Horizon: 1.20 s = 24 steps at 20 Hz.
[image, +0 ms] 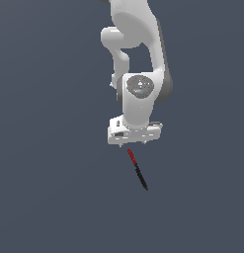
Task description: Pick up the object and move it to a goal position.
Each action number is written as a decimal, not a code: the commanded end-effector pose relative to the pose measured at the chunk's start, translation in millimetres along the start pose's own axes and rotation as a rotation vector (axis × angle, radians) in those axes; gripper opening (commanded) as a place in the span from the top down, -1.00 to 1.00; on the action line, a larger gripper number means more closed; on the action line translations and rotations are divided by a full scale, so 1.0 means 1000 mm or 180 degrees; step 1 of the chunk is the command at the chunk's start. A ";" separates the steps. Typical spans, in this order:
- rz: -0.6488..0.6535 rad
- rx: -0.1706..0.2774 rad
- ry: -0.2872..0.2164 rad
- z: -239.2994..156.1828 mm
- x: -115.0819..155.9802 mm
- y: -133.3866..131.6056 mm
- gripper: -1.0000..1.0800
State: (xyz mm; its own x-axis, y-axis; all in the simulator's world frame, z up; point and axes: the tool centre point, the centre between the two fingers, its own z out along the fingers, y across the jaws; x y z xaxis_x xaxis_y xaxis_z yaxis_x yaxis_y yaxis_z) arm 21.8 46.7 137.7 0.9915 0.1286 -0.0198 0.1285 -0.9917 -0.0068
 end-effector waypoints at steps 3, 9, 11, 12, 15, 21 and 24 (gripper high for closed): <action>-0.0192 -0.0013 0.0014 0.020 0.018 -0.005 -0.92; -0.0466 -0.0025 0.0039 0.051 0.043 -0.011 -0.92; -0.0533 -0.0026 0.0045 0.060 0.048 -0.013 -0.92; -0.0561 -0.0027 0.0048 0.063 0.050 -0.014 -0.92; -0.0628 -0.0028 0.0055 0.072 0.056 -0.016 -0.92; -0.0682 -0.0028 0.0060 0.079 0.060 -0.017 -0.92; -0.0673 -0.0028 0.0056 0.080 0.059 -0.017 -0.92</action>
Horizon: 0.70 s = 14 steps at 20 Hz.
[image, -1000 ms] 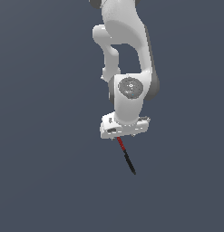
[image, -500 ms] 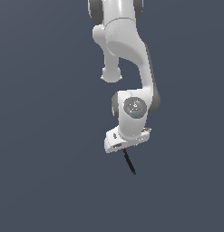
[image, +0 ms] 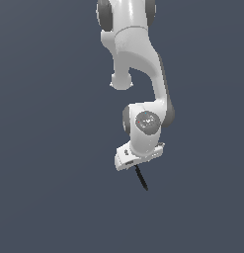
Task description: Pick up the object and move it to a goal position.
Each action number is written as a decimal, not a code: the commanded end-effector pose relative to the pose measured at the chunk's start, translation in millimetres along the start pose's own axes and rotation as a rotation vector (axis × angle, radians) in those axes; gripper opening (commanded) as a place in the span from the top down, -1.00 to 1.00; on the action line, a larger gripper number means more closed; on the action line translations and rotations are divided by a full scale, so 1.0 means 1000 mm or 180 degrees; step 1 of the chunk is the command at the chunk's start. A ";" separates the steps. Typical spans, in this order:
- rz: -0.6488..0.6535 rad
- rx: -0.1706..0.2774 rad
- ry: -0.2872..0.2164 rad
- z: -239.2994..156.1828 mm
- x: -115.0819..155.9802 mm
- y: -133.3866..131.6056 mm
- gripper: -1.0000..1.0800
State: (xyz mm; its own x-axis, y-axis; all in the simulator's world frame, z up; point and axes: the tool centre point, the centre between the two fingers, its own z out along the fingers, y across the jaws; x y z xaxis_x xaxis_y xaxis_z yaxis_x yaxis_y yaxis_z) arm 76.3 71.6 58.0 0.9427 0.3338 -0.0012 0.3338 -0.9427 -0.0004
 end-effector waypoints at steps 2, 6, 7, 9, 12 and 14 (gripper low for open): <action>0.0000 0.0000 0.0000 0.006 0.000 0.000 -0.92; -0.0005 -0.0001 0.0002 0.023 0.000 0.000 -0.92; -0.0005 -0.0001 0.0002 0.029 0.000 0.000 -0.92; -0.0007 -0.0001 0.0003 0.039 -0.001 0.000 -0.92; -0.0009 -0.0002 0.0003 0.048 0.000 0.000 -0.92; -0.0009 -0.0002 0.0003 0.050 0.000 0.000 -0.92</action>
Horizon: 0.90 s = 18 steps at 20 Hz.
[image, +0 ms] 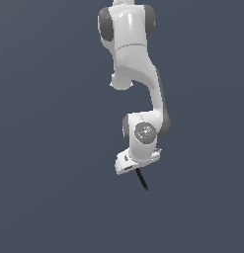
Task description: Pick up the object and move it to a goal position.
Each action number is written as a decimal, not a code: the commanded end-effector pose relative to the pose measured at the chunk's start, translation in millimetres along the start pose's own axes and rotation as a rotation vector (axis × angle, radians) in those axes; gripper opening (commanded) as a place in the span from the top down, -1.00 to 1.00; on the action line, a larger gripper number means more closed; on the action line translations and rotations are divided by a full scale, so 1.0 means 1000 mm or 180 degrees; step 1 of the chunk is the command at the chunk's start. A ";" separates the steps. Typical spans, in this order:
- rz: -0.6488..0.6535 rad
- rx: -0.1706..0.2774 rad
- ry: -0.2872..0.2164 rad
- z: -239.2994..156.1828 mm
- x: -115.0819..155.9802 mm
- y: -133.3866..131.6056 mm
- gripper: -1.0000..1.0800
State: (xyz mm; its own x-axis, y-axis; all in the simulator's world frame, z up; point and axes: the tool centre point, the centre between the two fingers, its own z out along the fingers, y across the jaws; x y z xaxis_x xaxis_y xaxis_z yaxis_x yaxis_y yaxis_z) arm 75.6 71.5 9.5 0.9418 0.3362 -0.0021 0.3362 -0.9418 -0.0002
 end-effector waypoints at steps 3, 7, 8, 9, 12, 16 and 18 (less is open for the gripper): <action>-0.0001 -0.0001 0.0006 0.002 0.002 0.000 1.00; -0.0001 -0.0001 0.0006 0.002 0.002 0.000 1.00; -0.0001 -0.0001 0.0006 0.002 0.002 0.000 1.00; -0.0001 -0.0001 0.0006 0.002 0.002 0.000 1.00; -0.0001 -0.0001 0.0006 0.002 0.002 0.000 1.00; -0.0003 -0.0001 0.0010 -0.002 0.002 -0.001 1.00; -0.0003 -0.0001 0.0010 -0.006 0.002 -0.002 1.00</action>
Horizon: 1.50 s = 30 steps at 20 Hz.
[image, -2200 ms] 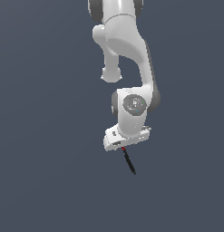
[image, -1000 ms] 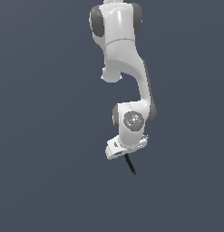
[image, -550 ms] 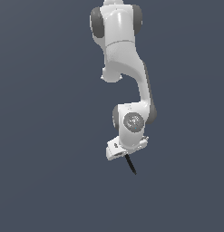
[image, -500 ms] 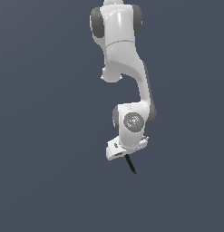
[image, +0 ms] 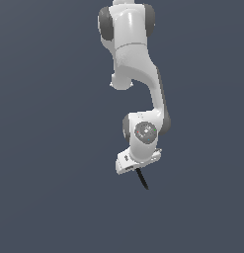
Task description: Pick up the object and move it to a goal position.
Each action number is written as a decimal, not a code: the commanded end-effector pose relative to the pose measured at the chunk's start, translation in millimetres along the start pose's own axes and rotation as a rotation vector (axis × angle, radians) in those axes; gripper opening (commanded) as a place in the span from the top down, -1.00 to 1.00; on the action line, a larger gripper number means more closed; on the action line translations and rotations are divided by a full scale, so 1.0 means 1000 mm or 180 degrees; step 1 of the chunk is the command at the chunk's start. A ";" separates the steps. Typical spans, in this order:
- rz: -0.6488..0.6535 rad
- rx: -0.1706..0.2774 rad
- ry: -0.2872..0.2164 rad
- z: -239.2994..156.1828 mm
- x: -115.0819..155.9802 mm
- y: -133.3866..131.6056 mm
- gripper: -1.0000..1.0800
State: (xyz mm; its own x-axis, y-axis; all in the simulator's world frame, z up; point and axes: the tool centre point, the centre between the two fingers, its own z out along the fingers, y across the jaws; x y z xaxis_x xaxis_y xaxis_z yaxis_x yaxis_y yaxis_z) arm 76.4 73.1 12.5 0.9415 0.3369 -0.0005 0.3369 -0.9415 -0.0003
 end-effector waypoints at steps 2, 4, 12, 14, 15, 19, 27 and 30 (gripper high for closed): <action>-0.0001 -0.0001 0.0005 -0.010 0.000 -0.002 1.00; -0.0001 -0.0001 0.0005 -0.018 -0.001 -0.004 1.00; -0.0001 -0.0003 0.0004 -0.077 -0.005 -0.017 1.00; -0.0001 -0.0003 0.0004 -0.098 -0.006 -0.021 1.00; -0.0001 -0.0003 0.0004 -0.110 -0.007 -0.024 1.00; -0.0002 -0.0005 0.0003 -0.157 -0.010 -0.034 1.00; -0.0002 -0.0005 0.0003 -0.251 -0.016 -0.054 1.00; -0.0002 -0.0005 0.0003 -0.285 -0.017 -0.062 1.00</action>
State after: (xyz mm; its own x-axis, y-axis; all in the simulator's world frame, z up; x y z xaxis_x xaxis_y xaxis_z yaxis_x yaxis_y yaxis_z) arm 42.1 122.3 280.1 0.9412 0.3377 0.0009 0.3377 -0.9412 0.0012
